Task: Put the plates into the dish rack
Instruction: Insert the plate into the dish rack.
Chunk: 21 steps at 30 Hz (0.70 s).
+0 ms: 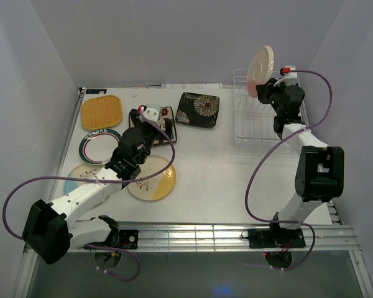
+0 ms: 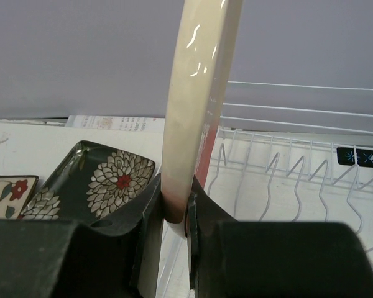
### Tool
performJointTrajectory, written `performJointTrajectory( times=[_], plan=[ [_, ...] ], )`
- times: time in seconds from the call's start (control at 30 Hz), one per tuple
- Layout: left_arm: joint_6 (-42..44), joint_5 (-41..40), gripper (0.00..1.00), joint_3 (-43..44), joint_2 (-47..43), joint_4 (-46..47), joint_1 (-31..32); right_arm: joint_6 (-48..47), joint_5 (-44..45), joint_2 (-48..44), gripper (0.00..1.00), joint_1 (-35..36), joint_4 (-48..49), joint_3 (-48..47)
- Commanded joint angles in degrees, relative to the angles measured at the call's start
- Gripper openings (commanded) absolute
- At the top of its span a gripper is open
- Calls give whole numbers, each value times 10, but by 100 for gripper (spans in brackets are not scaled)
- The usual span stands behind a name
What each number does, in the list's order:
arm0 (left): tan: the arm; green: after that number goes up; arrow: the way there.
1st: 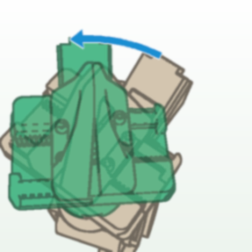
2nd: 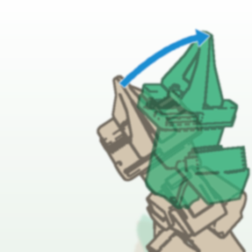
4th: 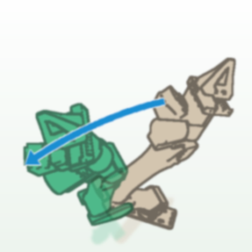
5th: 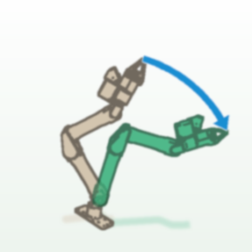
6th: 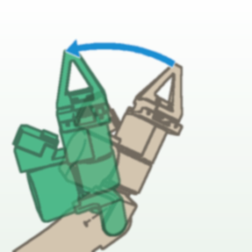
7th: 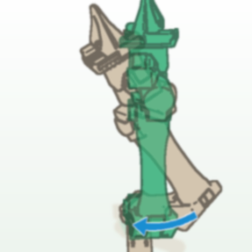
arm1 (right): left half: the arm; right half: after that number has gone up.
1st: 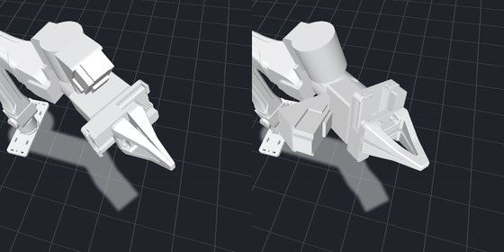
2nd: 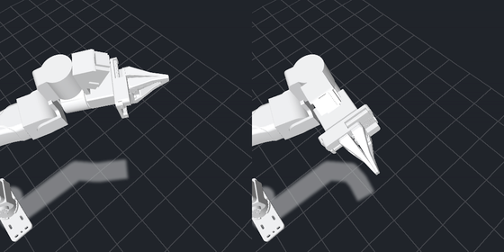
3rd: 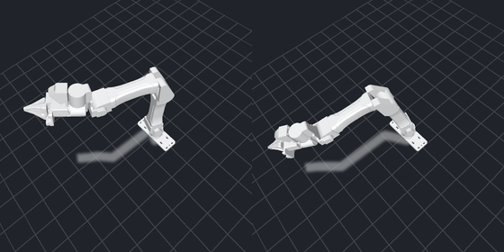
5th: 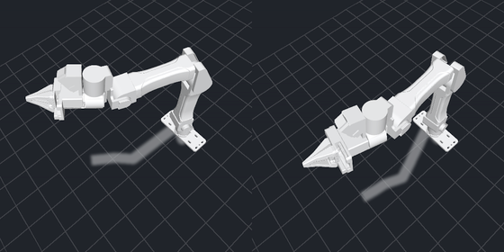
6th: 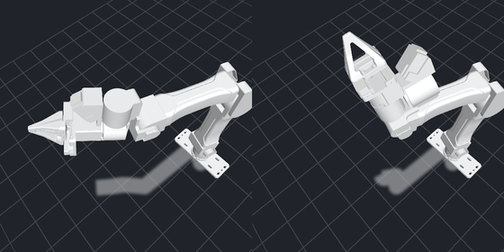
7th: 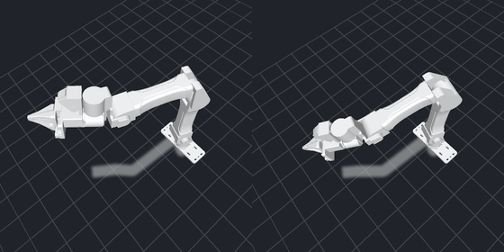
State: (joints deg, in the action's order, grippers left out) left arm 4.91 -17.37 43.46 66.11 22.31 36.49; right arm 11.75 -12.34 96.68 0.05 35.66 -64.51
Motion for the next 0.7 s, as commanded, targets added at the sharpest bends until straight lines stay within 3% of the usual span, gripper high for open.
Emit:
performJointTrajectory(
  times=[0.0, 0.67],
  plan=[
    [-2, 6, 98, -5, -3, 7, -3, -12, 6, -18, 8, -2, 98, -48],
    [-2, 6, 98, -6, -6, 6, -2, -19, 9, -6, 8, -1, 91, -53]
  ],
)
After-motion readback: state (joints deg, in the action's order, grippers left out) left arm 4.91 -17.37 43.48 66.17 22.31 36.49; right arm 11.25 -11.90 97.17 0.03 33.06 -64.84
